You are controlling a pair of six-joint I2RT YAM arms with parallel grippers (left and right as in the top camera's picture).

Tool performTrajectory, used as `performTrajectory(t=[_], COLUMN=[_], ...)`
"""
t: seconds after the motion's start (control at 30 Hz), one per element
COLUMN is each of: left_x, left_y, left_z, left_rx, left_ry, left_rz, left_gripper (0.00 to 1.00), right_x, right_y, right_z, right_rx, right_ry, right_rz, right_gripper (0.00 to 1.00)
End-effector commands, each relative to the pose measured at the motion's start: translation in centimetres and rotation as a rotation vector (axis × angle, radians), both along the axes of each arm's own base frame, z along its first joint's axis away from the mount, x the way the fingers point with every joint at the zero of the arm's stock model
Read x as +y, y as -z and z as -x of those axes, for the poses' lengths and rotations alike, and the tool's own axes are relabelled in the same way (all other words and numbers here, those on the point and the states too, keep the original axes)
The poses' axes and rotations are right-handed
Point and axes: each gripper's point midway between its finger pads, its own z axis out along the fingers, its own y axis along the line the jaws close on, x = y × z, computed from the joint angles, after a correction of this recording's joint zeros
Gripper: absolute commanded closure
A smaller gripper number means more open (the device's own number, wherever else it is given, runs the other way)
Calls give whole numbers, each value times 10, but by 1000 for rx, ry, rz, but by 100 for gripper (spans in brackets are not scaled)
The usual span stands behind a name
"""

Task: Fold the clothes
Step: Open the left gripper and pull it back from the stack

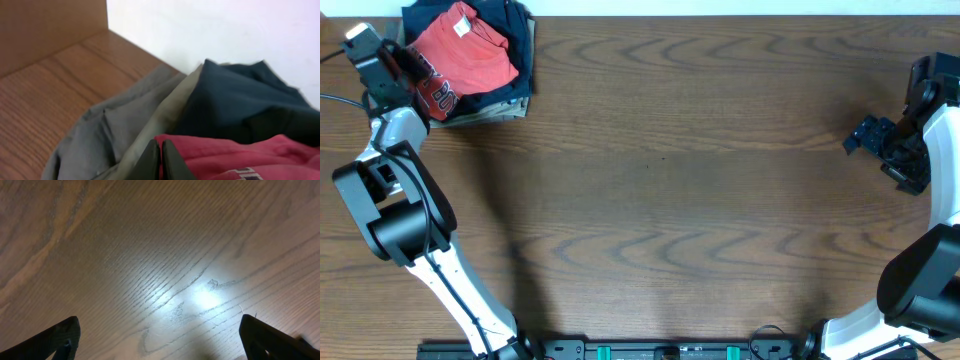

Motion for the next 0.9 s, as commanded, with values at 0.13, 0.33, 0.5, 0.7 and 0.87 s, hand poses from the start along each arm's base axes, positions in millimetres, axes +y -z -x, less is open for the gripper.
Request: performTrajectory(t=[0.13,0.33,0.5,0.7,0.87], left_x=[-24,-72,-116,-141,-147], left_y=[-120,-159,-136,-46,19], left_z=[2,-11,-38,-63,-63], left_rx=[-179,-276,-286,-187,-65], left_ry=[71,158,236,261,269], left_rz=[-84,-76,-69,-33,12], left_gripper=[94,94,94,94,92], right_x=[-2,-2,-2,-2,-2], right_y=[-4,-4,-4,-4,-4], right_z=[0,0,0,0,0], right_rx=[-10,-10,-10,-10,-10], right_ry=[-3,-3,-3,-3,-3], right_rz=[7,7,7,7,7], right_gripper=[1,1,1,1,1])
